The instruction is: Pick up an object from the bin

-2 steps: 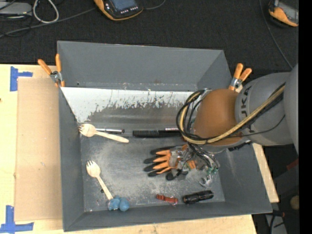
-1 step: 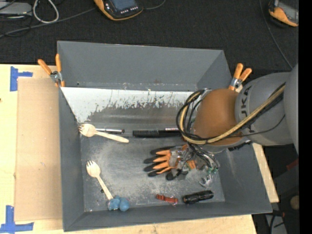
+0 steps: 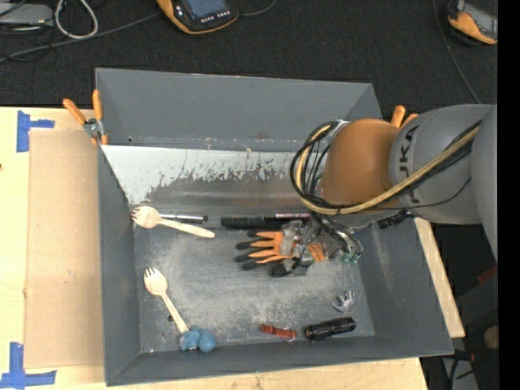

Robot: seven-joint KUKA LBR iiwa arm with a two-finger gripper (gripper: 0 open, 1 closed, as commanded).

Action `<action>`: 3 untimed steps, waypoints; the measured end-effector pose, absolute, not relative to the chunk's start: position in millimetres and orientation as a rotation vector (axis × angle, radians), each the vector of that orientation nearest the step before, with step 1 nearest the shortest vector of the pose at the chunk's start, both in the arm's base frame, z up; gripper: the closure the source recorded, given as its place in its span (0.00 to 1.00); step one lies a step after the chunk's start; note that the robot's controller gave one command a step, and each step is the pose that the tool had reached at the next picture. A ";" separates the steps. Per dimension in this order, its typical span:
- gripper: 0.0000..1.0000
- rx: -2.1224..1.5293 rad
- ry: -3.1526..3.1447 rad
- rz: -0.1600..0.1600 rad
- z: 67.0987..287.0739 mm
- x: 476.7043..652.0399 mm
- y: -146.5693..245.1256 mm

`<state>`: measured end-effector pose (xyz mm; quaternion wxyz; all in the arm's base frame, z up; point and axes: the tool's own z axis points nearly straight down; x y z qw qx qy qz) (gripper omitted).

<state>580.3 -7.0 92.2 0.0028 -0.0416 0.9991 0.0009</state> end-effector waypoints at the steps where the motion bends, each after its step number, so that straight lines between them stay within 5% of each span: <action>1: 1.00 -0.131 3.133 0.003 92.2 580.3 -6.9; 2: 1.00 -0.151 3.132 0.003 69.8 582.7 -5.9; 3: 1.00 -0.121 3.129 0.005 70.9 578.9 -9.1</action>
Offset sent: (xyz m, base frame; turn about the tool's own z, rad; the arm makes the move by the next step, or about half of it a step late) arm 0.0017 0.0002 -0.0222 -0.0138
